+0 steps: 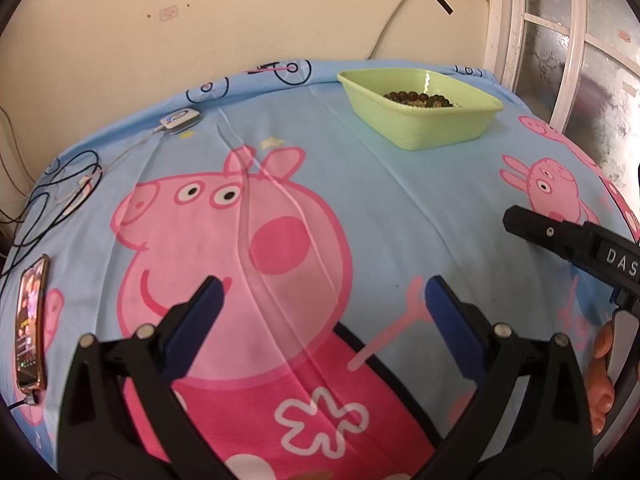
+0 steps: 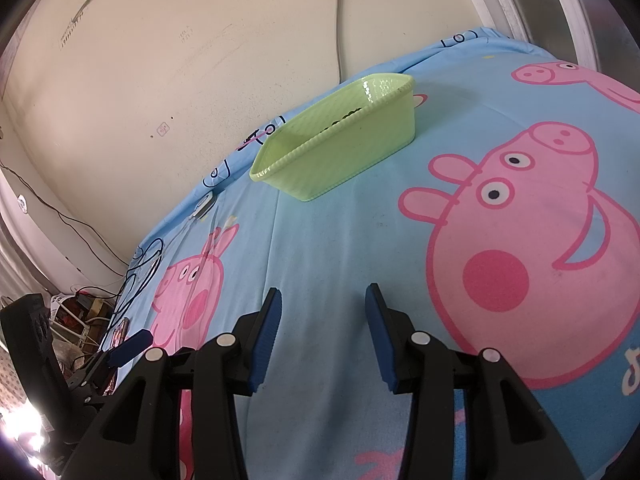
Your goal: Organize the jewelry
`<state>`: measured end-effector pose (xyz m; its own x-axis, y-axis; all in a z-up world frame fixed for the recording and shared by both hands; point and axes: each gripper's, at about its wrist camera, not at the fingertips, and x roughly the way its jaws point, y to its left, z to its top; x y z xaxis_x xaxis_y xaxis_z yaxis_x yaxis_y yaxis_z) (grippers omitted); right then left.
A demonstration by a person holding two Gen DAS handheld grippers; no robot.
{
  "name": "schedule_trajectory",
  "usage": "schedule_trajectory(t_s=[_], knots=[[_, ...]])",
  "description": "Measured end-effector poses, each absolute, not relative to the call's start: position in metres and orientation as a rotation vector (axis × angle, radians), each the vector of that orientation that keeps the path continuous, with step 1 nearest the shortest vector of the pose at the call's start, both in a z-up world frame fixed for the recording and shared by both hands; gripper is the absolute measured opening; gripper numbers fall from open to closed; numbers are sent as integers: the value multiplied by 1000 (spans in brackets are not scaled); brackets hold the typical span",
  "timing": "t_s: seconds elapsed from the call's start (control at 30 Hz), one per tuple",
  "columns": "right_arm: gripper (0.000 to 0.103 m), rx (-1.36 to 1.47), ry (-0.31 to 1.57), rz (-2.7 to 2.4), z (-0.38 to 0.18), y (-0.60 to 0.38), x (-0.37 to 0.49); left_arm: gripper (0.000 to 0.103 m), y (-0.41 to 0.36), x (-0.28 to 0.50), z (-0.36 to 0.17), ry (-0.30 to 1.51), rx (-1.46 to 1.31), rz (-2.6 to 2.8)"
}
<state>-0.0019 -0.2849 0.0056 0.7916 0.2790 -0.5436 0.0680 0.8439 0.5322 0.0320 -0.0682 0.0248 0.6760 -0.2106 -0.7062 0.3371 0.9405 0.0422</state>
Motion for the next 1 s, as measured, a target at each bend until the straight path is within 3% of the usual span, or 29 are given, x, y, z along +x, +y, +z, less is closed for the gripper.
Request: schedule_trajectory(t_s=[1.0], knots=[[19,564,656,120,6,-285,-2,97,-69,32,22,773,188,-316]])
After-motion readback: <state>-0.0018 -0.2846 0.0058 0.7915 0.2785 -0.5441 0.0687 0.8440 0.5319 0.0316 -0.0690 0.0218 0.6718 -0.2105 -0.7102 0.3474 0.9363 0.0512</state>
